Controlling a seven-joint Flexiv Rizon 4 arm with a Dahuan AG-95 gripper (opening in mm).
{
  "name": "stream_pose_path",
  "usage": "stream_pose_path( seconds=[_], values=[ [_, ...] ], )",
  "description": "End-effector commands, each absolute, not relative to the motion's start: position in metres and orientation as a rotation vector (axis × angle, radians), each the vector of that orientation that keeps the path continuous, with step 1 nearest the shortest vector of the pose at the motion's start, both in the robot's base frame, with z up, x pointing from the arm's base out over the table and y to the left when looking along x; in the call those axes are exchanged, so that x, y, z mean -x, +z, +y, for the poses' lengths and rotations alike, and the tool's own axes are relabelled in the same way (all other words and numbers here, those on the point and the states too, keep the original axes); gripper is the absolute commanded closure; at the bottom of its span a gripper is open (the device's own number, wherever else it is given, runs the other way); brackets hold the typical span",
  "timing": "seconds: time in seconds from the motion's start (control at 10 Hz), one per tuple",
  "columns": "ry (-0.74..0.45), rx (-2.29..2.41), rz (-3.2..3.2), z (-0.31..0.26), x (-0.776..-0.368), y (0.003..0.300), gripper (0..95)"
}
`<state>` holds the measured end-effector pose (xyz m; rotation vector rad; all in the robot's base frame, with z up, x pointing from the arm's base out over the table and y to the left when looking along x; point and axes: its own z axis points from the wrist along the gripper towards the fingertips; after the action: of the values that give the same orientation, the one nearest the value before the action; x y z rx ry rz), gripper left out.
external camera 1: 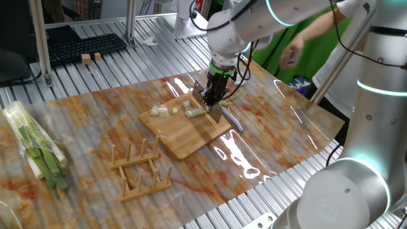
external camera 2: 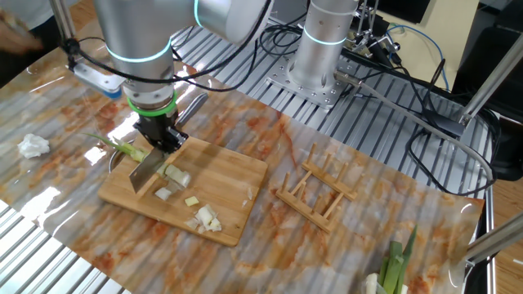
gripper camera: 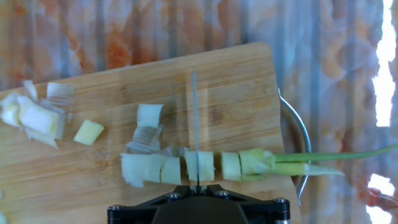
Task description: Chop the scallions
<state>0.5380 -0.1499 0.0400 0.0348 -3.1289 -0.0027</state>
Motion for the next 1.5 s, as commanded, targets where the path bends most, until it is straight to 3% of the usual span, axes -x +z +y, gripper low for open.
stream_pose_path(
  seconds=[0.1, 0.4, 1.0, 1.5],
  values=[
    [0.003, -0.026, -3.143, -0.144, -0.538, 0.017, 95.0],
    [-0.014, -0.021, -3.125, -0.148, -0.54, 0.02, 95.0],
    [-0.012, -0.013, -3.076, -0.152, -0.535, 0.062, 95.0],
    [-0.003, -0.004, -3.075, -0.163, -0.536, 0.075, 95.0]
  ],
)
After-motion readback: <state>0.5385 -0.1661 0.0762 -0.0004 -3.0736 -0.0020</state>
